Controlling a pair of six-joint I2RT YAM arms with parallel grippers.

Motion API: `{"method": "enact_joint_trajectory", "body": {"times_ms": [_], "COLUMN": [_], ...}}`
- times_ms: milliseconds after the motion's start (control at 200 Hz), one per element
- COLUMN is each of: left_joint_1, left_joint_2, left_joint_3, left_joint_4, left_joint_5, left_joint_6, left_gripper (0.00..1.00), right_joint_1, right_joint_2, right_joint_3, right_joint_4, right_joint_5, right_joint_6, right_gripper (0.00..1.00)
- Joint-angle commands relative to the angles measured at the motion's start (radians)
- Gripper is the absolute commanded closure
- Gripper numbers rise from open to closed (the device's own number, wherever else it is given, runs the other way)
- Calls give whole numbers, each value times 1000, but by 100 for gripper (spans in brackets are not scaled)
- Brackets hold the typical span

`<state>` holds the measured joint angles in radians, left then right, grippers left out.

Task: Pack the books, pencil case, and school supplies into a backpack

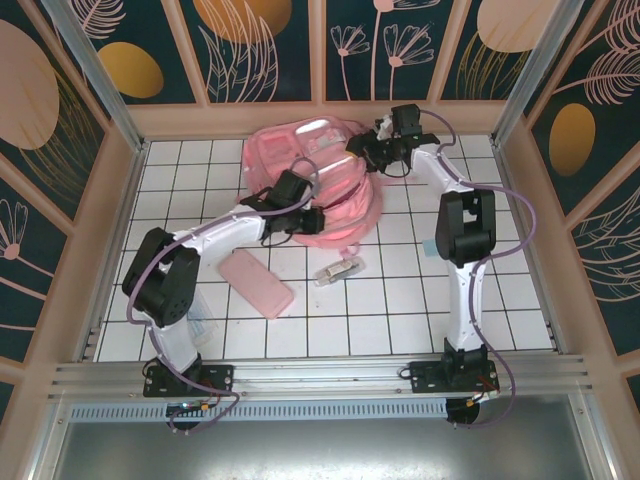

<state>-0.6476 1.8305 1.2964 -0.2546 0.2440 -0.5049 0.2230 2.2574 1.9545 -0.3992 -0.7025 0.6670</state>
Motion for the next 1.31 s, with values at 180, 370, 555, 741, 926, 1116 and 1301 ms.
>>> {"method": "enact_joint_trajectory", "body": {"times_ms": [180, 370, 555, 741, 926, 1116, 1301], "left_joint_1": [-41, -41, -43, -44, -43, 52, 151], "left_joint_2": [243, 296, 243, 198, 151, 116, 10], "left_joint_3": [368, 439, 359, 293, 231, 134, -50], "left_joint_4": [69, 64, 98, 133, 100, -51, -113], "left_joint_5": [51, 59, 98, 121, 70, -115, -143], "left_joint_6": [-88, -88, -84, -99, -86, 6, 88], "left_gripper": [100, 100, 100, 100, 100, 100, 100], "right_joint_1": [-23, -20, 35, 91, 80, 41, -18], "right_joint_2": [-378, -525, -434, -289, -277, -361, -387], "right_joint_3": [-360, -595, -630, -581, -619, -609, -593], "right_joint_4": [-6, 66, 235, 293, 386, 312, 293], "right_joint_5": [332, 268, 162, 158, 144, 176, 168], "right_joint_6": [-77, -11, 103, 170, 225, 160, 136], "right_gripper": [21, 20, 22, 40, 100, 100, 100]}}
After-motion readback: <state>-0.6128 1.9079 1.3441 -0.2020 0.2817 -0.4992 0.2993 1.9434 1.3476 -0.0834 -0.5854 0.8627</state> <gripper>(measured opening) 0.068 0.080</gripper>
